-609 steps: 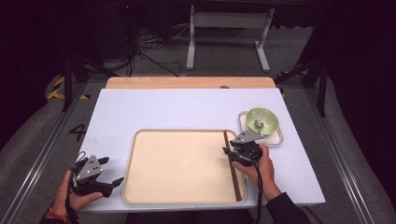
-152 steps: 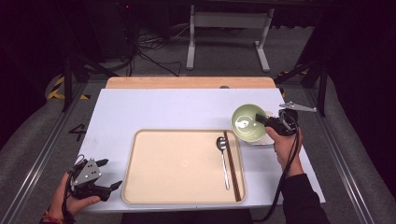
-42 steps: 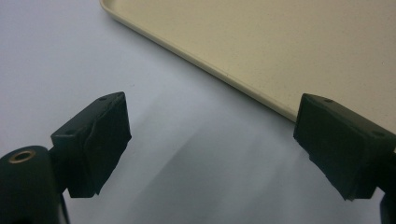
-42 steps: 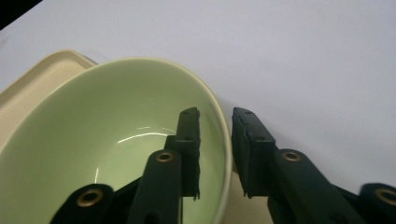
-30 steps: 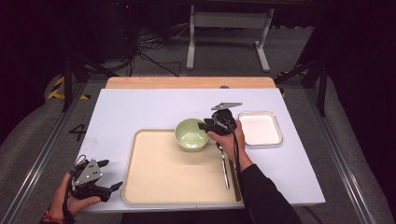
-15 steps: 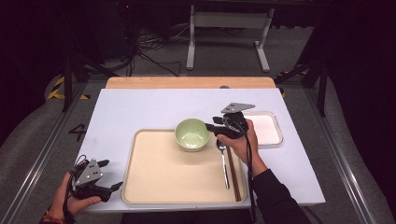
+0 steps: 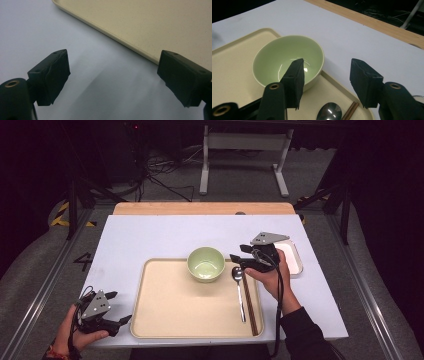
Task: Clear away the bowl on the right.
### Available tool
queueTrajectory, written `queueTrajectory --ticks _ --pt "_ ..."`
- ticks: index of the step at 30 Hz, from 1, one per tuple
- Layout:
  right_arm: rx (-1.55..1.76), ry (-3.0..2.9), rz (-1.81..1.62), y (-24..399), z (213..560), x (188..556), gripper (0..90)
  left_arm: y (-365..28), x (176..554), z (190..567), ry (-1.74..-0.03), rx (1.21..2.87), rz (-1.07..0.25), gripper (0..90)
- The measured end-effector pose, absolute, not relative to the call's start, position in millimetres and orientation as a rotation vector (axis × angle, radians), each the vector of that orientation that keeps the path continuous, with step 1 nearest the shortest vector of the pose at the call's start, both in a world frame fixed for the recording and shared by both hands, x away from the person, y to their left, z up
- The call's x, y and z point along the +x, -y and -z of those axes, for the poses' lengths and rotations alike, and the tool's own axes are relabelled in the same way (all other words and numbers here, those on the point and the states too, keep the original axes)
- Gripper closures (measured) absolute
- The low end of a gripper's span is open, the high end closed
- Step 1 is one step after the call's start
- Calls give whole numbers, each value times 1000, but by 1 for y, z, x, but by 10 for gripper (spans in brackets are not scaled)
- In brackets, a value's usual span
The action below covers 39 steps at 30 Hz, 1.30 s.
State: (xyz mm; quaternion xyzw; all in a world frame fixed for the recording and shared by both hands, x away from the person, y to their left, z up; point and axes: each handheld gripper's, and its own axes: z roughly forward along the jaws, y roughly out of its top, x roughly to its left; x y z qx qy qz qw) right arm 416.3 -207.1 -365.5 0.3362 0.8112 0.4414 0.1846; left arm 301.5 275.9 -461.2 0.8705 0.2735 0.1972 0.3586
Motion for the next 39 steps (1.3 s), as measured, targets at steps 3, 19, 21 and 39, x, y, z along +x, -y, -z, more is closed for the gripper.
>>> queueTrajectory --ticks 3,19,21,39 --pt "946 -2275 -1238 213 364 414 441 -276 301 461 -705 2247 -509 118" --pt "969 -2232 -1120 249 364 402 335 -276 301 461 -702 2258 -514 118" --pt "976 -2224 -1105 255 364 401 327 -276 301 461 -701 2256 -516 118" --pt "1193 -2019 -1086 340 360 396 363 -277 301 461 -698 2258 -516 117"
